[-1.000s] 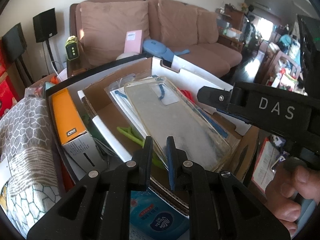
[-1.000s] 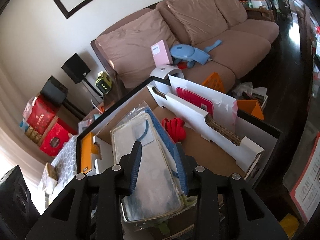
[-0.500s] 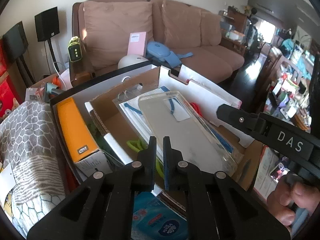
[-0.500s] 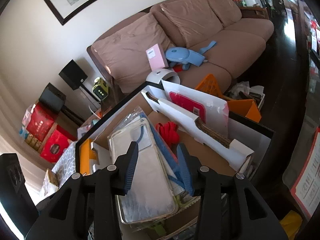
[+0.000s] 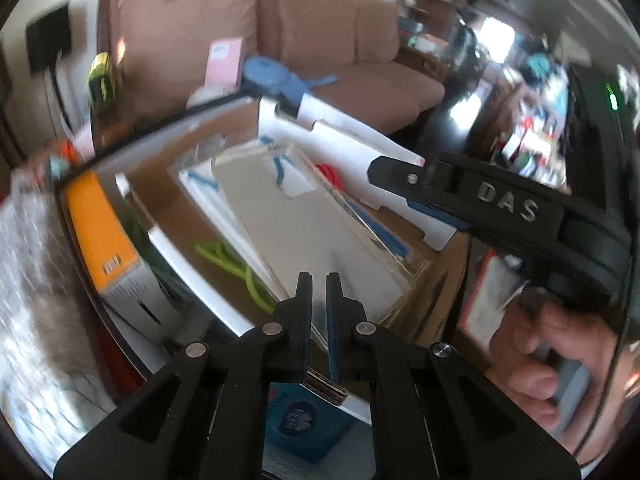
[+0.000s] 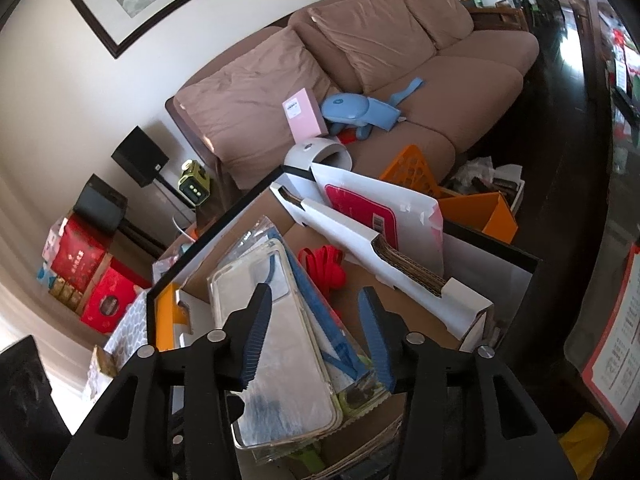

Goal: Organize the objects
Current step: 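Withdraw both grippers up and away from the cardboard box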

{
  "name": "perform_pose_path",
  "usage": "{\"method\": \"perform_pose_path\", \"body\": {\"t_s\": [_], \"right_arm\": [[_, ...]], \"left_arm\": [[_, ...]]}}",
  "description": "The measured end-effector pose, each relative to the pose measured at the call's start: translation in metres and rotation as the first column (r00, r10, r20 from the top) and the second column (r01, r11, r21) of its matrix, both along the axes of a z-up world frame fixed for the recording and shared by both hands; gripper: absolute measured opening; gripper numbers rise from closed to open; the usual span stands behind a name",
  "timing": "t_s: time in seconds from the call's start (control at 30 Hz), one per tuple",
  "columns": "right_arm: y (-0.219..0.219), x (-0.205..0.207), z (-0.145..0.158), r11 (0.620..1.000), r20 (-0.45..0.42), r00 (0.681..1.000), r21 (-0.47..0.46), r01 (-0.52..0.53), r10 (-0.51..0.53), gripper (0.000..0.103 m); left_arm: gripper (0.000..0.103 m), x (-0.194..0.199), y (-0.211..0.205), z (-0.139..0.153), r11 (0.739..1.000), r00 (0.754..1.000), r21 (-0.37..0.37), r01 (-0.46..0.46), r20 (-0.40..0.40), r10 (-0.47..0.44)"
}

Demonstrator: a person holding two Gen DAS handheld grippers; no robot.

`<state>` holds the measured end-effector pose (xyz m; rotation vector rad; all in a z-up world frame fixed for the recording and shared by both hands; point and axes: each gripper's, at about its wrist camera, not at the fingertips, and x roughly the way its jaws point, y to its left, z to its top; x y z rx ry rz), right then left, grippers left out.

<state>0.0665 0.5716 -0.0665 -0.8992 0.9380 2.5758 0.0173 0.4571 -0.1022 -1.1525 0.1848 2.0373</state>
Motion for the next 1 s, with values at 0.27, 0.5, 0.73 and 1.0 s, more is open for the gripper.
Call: {"method": "perform_pose_path", "body": {"t_s": [0.27,0.5,0.73,1.0], "right_arm": [[-0.001,0.001,0.000,1.000,-0.002,1.000,-0.001,-0.005,0.005,0.048],[-0.002,0.001,0.000,1.000,-0.003,1.000,0.002,-0.003,0.003,0.048],[-0.004,0.001,0.004,0.998,0.011,0.999,0.053,0.030,-0.031,0.048],[-0.001,0.000,0.001,0.998,0.016,0.999,0.050,0.029,-0.030,0.050]], "left_arm": [[0.006,-0.008,0.000,-0.010,0.999,0.998,-0.020,-0.038,0.045,0.039],[0.006,-0.014,0.010,-0.014,1.000,0.994,0.001,-0.031,0.101,0.031],[0.006,-0.022,0.023,-0.014,0.999,0.986,0.027,-0.035,0.162,0.030],[0.006,-0.016,0.018,-0.017,0.999,0.985,0.051,-0.016,0.172,0.007]]}}
